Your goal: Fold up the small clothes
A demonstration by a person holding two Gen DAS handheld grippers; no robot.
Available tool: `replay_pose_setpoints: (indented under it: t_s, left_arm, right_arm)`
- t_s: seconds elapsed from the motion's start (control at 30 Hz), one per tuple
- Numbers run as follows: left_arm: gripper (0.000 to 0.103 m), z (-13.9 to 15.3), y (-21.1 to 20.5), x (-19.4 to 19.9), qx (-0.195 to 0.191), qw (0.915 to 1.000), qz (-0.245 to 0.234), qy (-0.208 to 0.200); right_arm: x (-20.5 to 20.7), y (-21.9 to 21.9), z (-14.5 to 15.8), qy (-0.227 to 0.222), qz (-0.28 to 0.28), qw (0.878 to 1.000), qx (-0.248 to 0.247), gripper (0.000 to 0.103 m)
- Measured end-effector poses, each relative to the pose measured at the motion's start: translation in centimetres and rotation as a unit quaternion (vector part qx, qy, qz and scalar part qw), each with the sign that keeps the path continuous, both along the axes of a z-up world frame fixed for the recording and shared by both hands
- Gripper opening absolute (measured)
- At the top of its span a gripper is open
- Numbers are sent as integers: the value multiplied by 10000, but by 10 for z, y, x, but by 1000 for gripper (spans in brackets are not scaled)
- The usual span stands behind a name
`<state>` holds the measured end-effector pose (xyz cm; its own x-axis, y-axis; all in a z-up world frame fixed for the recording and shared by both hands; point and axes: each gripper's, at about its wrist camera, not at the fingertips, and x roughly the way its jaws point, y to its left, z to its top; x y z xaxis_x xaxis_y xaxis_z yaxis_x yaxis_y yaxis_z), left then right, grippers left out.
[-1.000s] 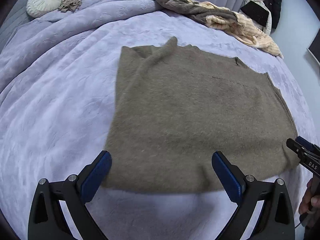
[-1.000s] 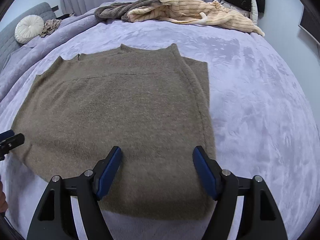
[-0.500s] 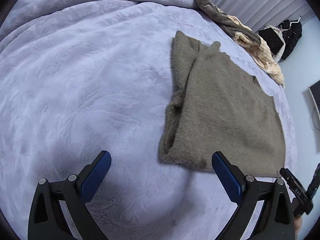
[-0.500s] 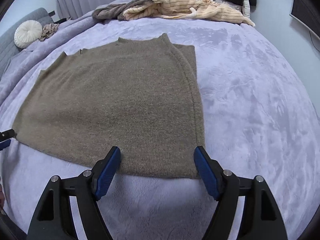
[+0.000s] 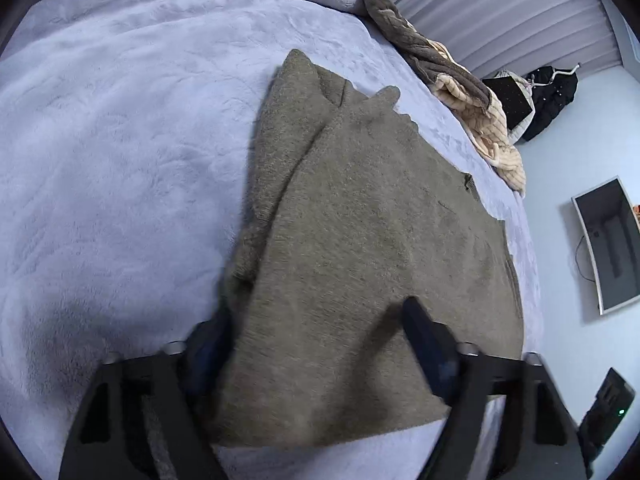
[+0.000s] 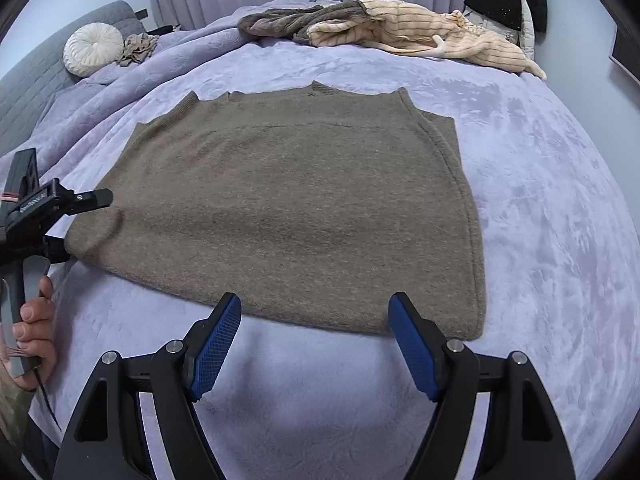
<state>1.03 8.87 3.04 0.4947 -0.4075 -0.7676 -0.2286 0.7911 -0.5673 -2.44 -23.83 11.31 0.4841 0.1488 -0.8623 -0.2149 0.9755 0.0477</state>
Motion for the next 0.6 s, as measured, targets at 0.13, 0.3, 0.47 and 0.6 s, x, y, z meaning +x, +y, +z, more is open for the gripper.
replay_pose_setpoints:
  t_s: [0.13,0.3,0.47,0.6]
  left_arm:
    - [33,-5,9,-4,-424,9988,-6,-257]
    - [30,-2,-1,-13,-6,9979,-13,-640]
    - [30,-5,-1,-17,81,9968,-21,-793]
    - [30,-6,1,-19,96,9965,-30,-833]
  right_arm:
    - [27,25,10,164,226,9993,248,79]
    - [89,90,24,619,555,9922,927,79]
    - [159,190,10,1188,974,9842,882,80]
    - [202,254,-20,1558,967,9825,337,80]
